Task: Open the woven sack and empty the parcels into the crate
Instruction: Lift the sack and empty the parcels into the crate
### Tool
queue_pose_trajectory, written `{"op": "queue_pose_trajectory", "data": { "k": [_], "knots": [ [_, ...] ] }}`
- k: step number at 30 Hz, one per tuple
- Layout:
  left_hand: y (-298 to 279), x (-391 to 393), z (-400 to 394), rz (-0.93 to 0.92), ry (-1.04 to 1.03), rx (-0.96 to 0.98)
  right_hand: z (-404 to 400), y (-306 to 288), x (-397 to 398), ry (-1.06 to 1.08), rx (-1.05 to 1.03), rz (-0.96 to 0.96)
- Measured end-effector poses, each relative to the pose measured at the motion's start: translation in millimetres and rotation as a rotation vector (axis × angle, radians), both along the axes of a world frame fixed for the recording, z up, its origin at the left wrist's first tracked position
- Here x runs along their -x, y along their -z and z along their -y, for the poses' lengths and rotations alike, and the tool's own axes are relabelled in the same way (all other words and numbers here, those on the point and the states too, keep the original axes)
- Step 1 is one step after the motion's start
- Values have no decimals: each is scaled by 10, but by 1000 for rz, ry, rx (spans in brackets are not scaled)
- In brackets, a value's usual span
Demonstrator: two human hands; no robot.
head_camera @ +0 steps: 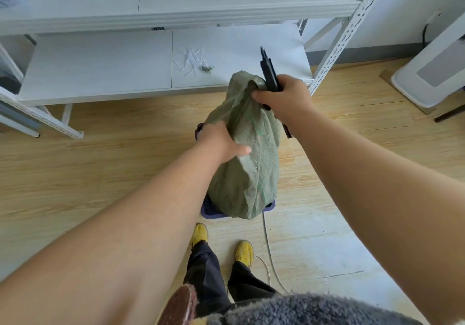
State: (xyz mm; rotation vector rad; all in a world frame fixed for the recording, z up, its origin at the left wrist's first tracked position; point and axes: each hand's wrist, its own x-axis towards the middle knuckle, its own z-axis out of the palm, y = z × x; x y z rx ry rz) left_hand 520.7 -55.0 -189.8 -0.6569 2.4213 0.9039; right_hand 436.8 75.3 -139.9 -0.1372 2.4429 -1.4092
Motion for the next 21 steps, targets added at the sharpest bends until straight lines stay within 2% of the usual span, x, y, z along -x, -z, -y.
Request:
{"op": "queue_pose_trajectory", "data": {
  "k": [2, 5, 11, 14, 16, 18, 21],
  "knots": [
    [7, 16, -23, -120, -124, -115, 81, -63, 2, -19, -10, -57],
    [-94, 121, 4, -447, -362, -120, 179, -101, -5, 25, 31, -125],
    [-202, 157, -6, -753, -450, -209, 259, -253, 11, 85, 125, -183],
    [-265, 177, 17, -710, -359, -93, 296, -246, 35, 27, 89, -166],
    [-292, 182, 74, -791, -424, -33, 280, -228, 69, 31, 65, -154],
    [-318, 198, 122, -832, -462, -49, 240, -192, 114, 71, 93, -156],
    [-334, 219, 119, -670, -365, -166, 206, -154, 106, 44, 70, -87]
  ]
}}
